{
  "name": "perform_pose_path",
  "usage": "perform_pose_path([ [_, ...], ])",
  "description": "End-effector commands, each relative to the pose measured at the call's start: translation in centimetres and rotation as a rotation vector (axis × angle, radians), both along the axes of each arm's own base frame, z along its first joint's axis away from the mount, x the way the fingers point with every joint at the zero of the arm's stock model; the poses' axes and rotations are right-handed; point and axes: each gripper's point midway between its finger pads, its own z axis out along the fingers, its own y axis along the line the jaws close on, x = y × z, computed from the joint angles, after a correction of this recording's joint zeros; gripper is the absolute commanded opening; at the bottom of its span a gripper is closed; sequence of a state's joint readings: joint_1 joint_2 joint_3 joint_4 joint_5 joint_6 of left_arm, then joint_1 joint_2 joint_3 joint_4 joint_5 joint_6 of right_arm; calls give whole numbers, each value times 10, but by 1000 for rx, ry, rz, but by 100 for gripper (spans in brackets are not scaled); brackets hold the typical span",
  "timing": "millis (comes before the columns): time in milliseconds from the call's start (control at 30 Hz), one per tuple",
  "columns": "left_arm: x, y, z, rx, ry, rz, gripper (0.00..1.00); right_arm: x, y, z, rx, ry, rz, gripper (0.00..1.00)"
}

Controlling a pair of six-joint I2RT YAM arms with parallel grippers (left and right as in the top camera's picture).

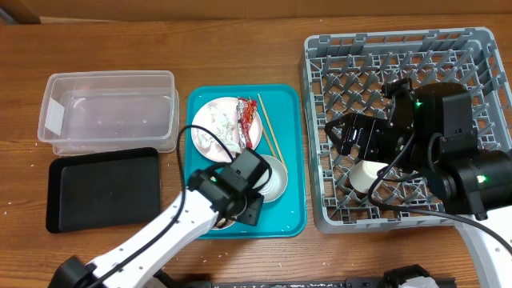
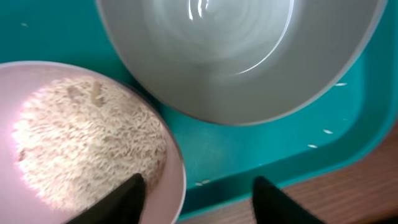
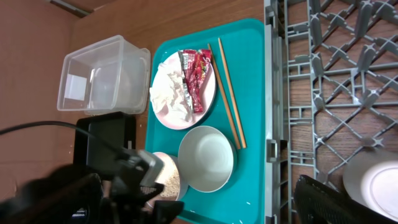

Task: Sort waste into correct bins and load items into the dishwasher
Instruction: 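Grasp the pink rice bowl with the left gripper and lift it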

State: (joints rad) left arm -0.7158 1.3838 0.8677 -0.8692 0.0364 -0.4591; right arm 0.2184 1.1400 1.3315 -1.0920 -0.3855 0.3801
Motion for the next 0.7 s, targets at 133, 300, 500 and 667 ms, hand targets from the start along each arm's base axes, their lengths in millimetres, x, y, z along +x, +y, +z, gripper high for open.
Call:
perform_pose_path([
  [133,-12,8,-53,126,99,11,15,-2,3,7,9,-22,21,100],
  [300,-16,8,-53,134,130,25,4,-3,3,5,7,-16,21,100],
  [500,-7,13,6,114,105,67,4,-3,3,5,7,-12,21,100],
  [667,21,39,83,-81,49,192,4,-3,3,5,7,-12,21,100],
])
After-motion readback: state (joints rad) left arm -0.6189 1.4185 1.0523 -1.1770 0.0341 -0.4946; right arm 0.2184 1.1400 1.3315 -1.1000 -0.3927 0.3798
